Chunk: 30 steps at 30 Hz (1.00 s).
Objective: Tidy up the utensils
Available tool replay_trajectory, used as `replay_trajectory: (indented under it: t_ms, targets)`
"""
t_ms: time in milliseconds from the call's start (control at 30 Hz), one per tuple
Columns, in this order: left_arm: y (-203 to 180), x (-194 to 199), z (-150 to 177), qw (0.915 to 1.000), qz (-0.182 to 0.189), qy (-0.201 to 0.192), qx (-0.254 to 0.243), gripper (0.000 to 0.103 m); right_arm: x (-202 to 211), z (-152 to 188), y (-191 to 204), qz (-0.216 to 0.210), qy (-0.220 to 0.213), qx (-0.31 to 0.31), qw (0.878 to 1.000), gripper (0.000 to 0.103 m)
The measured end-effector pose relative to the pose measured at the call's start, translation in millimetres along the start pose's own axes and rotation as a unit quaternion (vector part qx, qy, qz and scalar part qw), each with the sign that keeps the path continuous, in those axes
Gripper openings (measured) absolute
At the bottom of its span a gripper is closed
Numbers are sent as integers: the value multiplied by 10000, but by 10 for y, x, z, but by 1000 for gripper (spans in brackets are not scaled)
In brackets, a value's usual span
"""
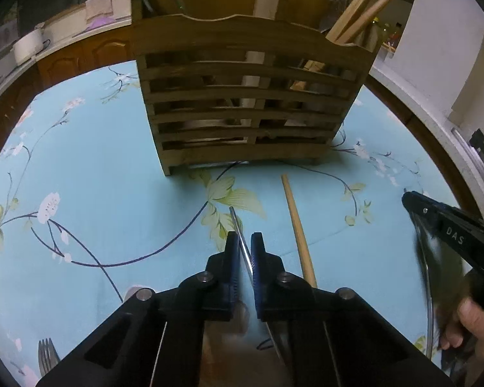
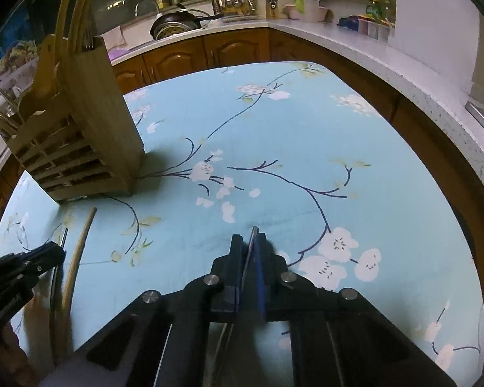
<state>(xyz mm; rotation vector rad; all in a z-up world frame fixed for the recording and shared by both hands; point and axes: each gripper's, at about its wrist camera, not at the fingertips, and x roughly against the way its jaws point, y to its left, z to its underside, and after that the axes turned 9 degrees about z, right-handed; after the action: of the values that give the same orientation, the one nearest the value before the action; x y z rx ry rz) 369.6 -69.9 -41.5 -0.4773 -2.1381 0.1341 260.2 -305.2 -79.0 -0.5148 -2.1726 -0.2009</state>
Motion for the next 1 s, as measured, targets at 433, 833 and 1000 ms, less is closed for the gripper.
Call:
replay_trajectory:
  t_ms: [433,833,1000]
  targets:
    - [97,621,221,9976,463,-456,243,2,659,109,3,-800,-493,-330,9950,4]
    - [136,1812,520,9878,778,-1316,304,2,1633,95,83,-1416,-1353,-423,9797,4]
    - [135,2171,622,9837,861,-1556,247,2,1895,100,92,-1508,-1603,-393,9747,4]
